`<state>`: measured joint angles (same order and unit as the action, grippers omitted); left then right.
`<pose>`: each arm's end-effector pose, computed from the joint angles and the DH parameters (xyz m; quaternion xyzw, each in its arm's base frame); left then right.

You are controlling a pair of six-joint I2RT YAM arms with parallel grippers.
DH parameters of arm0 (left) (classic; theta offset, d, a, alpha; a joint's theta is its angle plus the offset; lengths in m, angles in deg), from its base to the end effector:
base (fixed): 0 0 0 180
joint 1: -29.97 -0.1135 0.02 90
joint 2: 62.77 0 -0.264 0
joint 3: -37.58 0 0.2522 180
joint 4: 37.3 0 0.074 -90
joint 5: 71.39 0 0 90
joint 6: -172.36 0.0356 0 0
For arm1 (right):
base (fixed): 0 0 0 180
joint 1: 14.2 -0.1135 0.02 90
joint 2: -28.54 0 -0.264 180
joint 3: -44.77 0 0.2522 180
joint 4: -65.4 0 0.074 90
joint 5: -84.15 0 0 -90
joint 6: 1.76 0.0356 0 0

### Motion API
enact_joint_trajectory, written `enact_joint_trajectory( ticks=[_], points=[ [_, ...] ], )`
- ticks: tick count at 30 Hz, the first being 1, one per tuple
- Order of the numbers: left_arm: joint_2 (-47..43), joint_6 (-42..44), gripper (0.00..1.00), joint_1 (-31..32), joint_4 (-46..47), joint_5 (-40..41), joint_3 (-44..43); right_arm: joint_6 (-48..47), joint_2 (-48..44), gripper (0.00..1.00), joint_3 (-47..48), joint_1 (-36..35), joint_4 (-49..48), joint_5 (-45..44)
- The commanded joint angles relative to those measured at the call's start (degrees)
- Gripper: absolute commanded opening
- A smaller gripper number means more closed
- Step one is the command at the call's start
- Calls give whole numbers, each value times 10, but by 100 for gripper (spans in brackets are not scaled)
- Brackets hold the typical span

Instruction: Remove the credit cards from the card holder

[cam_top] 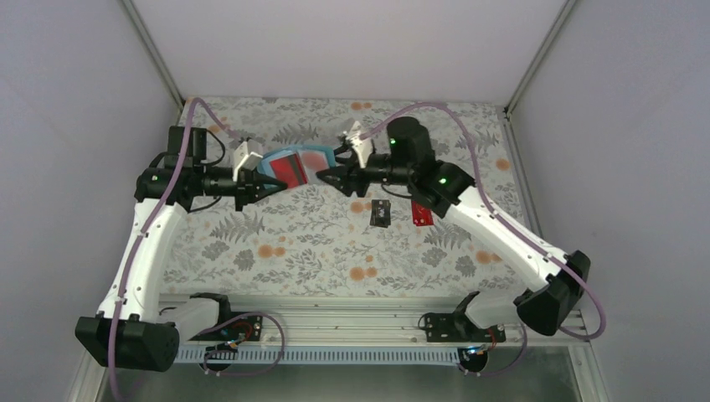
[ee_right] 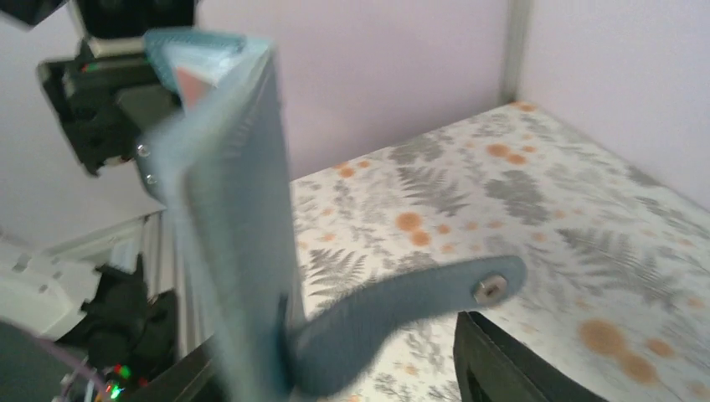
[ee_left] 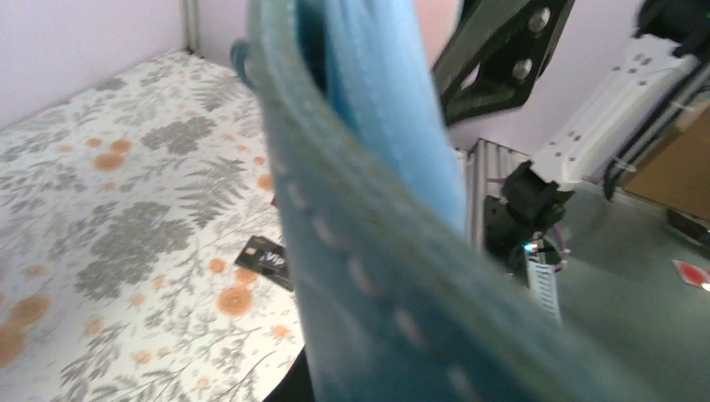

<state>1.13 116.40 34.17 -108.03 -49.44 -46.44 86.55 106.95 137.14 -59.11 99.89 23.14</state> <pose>0.1931 -0.0473 0.3699 0.4338 0.6755 -0.4371 0.4055 0.2075 0.2312 0.3961 -0.4457 0.6743 0.3944 0.4371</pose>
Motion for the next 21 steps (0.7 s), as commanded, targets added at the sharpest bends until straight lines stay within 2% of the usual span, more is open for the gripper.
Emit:
enact_joint_trajectory(
  ticks=[1,3,5,9,11,12,15,17,21],
  points=[
    [-9,-75,2,-12,72,72,19,27,-71,60,-17,51,-27,-35],
    [-7,-91,2,-14,87,116,26,20,-102,64,-22,54,-37,-28],
    [-6,-97,2,-14,94,129,27,14,-124,66,-20,54,-43,28],
    [-5,-98,2,-15,95,134,26,17,-108,66,-20,45,-84,225],
    [-7,-96,2,-16,92,129,27,29,-74,65,-15,7,-118,275],
    [-7,-93,2,-16,91,123,27,30,-54,64,-4,-9,-123,278],
    [-11,-72,2,-16,74,82,26,32,2,52,37,-20,-98,249],
    [-15,-46,2,-16,54,36,25,41,10,46,34,-13,-98,186],
    [-19,3,3,-16,16,-20,22,72,19,39,15,18,-119,182]
  ],
)
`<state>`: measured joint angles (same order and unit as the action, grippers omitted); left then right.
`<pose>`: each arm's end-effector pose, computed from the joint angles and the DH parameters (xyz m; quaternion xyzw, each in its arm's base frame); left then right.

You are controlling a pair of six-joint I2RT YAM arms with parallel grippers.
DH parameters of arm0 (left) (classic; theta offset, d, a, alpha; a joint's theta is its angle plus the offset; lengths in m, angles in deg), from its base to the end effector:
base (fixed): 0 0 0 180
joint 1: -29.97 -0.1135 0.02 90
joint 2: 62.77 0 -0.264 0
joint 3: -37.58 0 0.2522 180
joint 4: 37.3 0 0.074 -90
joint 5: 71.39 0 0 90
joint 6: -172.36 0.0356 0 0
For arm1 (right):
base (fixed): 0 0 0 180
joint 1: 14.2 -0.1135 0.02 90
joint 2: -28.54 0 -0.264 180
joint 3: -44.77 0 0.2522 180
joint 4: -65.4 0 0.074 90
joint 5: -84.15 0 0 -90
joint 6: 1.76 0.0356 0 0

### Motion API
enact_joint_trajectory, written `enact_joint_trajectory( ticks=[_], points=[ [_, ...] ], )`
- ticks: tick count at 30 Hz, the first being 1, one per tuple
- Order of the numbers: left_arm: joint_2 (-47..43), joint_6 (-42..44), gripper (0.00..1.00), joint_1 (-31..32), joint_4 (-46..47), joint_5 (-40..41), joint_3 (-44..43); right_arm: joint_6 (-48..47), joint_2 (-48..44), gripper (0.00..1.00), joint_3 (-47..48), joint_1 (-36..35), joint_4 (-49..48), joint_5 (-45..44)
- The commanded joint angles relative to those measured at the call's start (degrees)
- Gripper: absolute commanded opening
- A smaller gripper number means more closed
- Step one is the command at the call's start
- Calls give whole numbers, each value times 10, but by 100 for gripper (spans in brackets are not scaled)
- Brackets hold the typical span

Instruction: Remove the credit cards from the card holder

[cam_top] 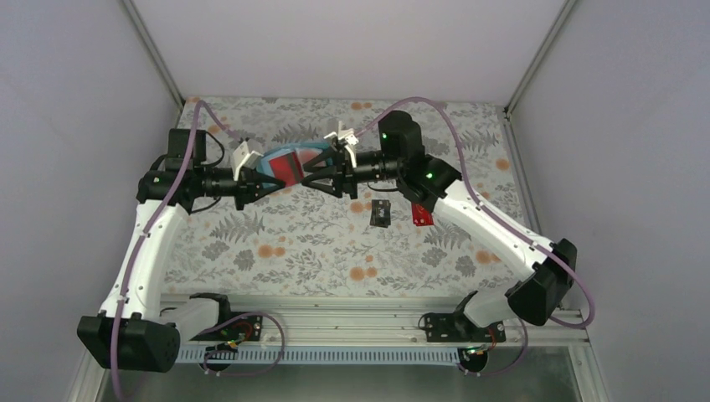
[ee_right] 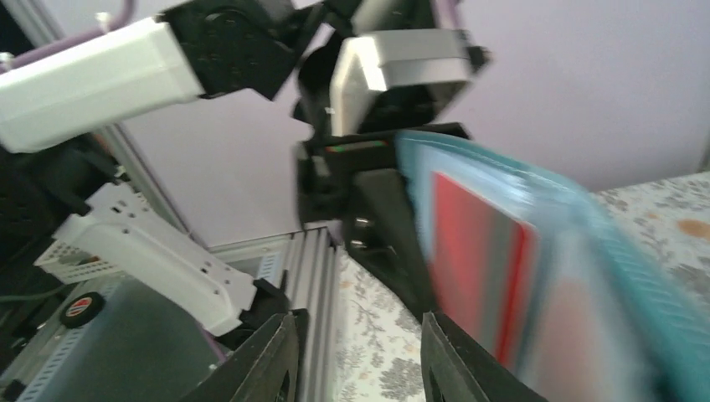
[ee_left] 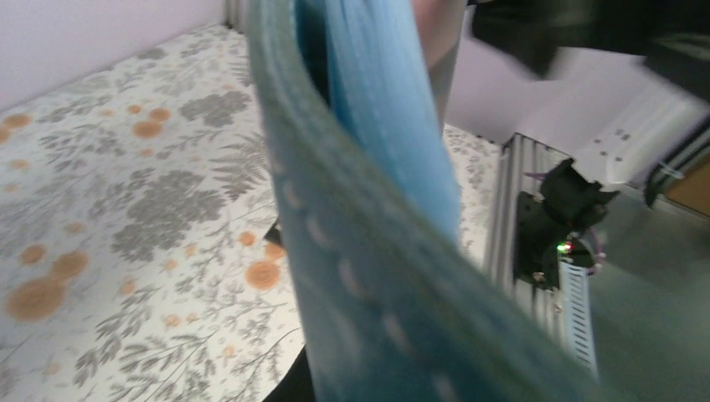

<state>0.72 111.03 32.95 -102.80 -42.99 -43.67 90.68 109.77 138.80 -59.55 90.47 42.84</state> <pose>0.2016 -0.0419 0.3594 0.3961 0.7205 -0.3968 0.4081 0.2065 0.2471 0.4096 -0.5002 0.5656 0.5250 0.3927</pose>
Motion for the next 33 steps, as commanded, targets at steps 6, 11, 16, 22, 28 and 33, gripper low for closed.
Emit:
enact_joint_trajectory(
  ticks=[6,11,16,22,28,33],
  points=[
    [-14,98,3,-3,-66,-114,-11,50,18,35,-3,30,-18,-23],
    [-14,158,2,-3,-112,-153,-23,49,37,36,8,32,-24,22],
    [-14,151,2,-2,-108,-149,-25,37,50,34,12,26,-29,72],
    [-13,135,2,-3,-94,-139,-22,8,65,23,25,10,-8,97],
    [-14,133,2,-2,-93,-135,-18,-1,55,4,22,10,-8,95],
    [-15,135,3,-3,-96,-137,-19,-8,46,4,12,12,-3,86]
  ],
)
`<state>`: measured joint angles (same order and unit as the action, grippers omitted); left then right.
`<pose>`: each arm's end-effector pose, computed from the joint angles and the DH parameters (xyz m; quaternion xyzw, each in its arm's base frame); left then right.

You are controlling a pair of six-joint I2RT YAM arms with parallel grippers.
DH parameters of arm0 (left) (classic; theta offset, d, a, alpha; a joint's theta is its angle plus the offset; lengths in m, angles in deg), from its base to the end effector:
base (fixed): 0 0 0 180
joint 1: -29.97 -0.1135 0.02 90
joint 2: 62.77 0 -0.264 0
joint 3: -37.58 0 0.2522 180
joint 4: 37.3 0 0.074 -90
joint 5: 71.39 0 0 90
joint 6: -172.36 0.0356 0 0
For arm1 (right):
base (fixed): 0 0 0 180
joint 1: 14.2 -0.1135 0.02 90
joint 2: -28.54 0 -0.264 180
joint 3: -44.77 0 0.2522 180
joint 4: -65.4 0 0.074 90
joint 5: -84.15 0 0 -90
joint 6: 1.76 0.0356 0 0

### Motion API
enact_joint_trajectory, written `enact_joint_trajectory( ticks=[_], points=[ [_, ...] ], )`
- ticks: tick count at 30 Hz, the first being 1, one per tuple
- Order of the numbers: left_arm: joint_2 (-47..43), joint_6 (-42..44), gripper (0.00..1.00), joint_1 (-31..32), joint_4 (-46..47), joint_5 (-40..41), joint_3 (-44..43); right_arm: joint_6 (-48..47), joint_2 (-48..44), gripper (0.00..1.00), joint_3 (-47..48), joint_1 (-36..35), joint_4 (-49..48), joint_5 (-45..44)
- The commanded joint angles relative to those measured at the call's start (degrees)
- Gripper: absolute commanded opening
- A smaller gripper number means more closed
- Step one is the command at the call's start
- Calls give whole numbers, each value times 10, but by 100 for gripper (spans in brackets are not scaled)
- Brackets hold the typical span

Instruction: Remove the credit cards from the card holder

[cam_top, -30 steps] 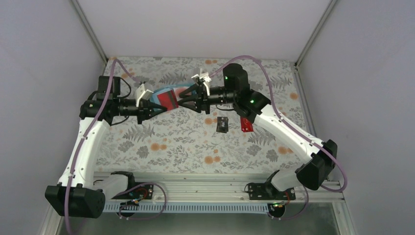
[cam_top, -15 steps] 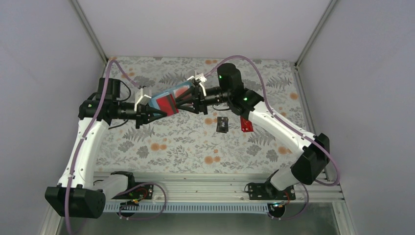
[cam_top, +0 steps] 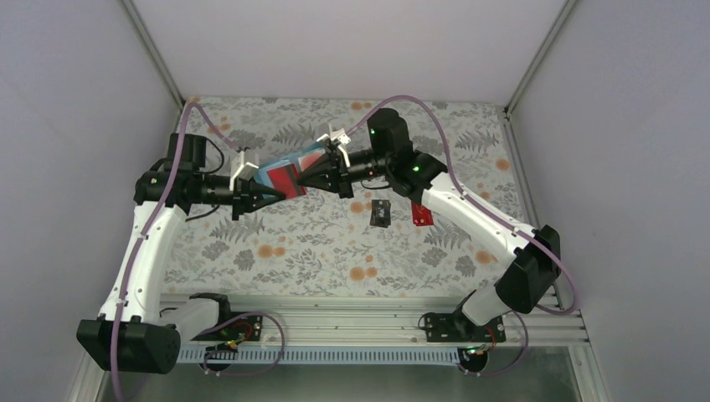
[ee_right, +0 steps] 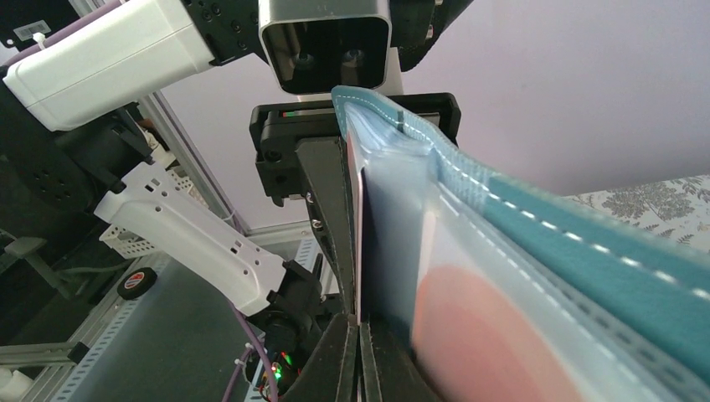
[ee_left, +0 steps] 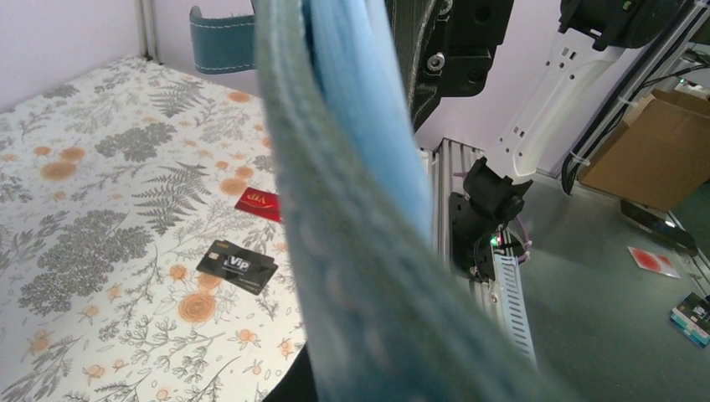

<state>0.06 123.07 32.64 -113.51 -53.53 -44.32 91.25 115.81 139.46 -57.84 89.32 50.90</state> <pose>0.1821 -0.0424 0.3594 0.4413 0.6589 -0.4594 0.4002 0.2307 0.2611 0.3832 -0.5114 0.5624 0.5581 0.3326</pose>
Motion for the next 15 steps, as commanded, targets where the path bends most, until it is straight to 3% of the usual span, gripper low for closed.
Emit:
enact_joint_trajectory(
  ticks=[1,3,5,12,15],
  points=[
    [-8,16,8,1,11,-33,-12,-17,-17,4,4,-4,11,2],
    [-8,21,22,0,7,-40,-10,-23,-23,4,1,-2,18,-7],
    [-8,33,27,0,-3,-49,-13,-27,-28,4,-1,2,26,-10],
    [-8,75,26,0,-38,-76,-28,-37,-47,4,-13,12,38,-18],
    [-8,76,20,0,-39,-77,-27,-37,-53,4,-16,17,38,-19]
  ],
)
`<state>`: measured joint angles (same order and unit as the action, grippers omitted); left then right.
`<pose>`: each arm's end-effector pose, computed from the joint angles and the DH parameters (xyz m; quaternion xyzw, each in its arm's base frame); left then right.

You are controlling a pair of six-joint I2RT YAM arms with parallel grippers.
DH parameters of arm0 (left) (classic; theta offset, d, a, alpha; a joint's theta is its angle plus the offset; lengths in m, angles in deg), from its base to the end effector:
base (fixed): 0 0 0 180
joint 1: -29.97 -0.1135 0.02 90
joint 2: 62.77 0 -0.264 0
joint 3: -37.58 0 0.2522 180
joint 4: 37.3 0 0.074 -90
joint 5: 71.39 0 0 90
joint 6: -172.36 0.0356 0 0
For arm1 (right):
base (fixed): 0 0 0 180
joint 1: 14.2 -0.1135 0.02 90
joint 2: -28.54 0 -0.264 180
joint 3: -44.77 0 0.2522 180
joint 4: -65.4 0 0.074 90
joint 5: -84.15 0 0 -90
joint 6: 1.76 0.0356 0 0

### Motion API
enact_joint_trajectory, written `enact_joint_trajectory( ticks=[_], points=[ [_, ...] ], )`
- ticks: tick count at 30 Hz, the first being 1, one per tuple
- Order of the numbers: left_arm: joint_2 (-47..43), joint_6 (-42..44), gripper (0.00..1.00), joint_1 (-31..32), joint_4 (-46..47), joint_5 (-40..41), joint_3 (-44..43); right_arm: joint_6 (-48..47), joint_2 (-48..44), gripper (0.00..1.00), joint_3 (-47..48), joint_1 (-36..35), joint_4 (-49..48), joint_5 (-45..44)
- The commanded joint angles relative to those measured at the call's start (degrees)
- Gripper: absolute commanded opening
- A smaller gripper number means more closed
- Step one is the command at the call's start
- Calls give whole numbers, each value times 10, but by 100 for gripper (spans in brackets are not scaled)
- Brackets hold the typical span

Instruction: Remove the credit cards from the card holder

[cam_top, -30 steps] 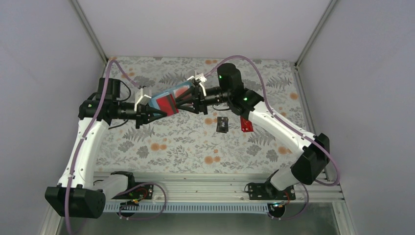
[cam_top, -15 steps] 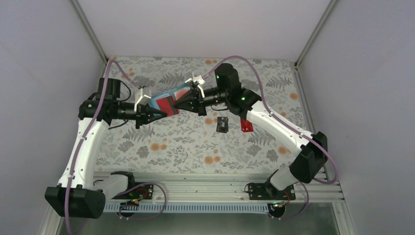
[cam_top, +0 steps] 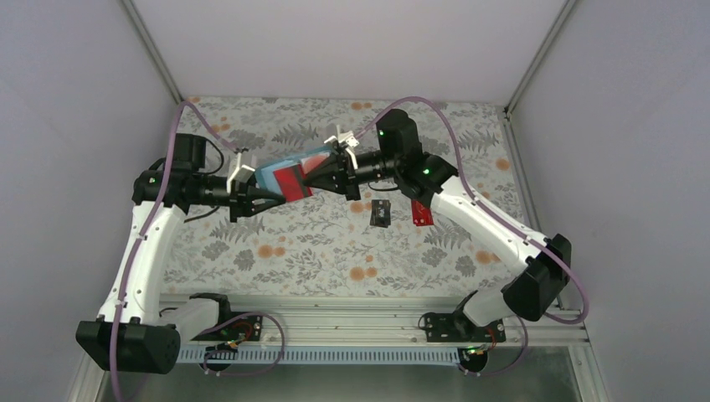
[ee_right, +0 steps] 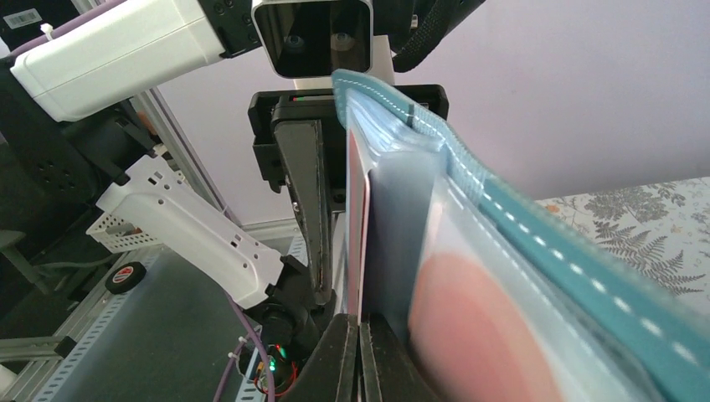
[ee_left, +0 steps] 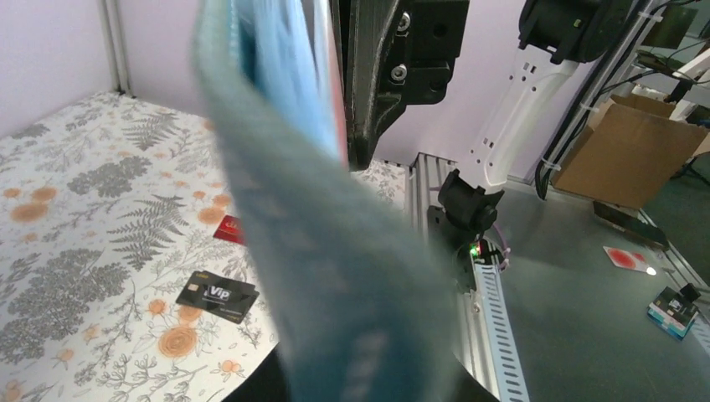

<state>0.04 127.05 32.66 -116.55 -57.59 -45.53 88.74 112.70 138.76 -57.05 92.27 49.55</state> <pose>0.1766 -0.0429 0.3652 0.4559 0.6280 -0.4796 0.4097 0.2233 0.2471 0.3916 -0.5149 0.5640 0.5418 0.3511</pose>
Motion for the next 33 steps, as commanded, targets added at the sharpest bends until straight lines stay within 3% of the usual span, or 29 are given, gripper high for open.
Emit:
enact_joint_trajectory(
  ticks=[1,5,13,17,21,24,26,29,33],
  points=[
    [-7,37,16,-1,-8,-36,-16,-12,-22,4,-8,9,9,-4],
    [-6,33,3,-1,-6,-36,-15,-15,-21,4,-8,9,11,0],
    [-7,36,2,-2,-9,-36,-16,-26,-30,5,-15,18,18,0],
    [-7,39,2,-3,-10,-39,-16,-25,-26,17,-16,20,18,30],
    [-5,38,2,-3,-10,-39,-17,-21,-15,22,-13,19,15,54],
    [-4,37,2,-3,-10,-38,-17,-24,-11,34,-10,17,10,75],
    [-3,37,2,-3,-10,-39,-17,-24,-7,32,-7,15,10,62],
    [-3,37,2,-3,-10,-40,-18,-22,1,15,-4,16,11,55],
    [-3,38,2,-3,-10,-39,-17,-16,10,17,3,15,17,45]
  ],
)
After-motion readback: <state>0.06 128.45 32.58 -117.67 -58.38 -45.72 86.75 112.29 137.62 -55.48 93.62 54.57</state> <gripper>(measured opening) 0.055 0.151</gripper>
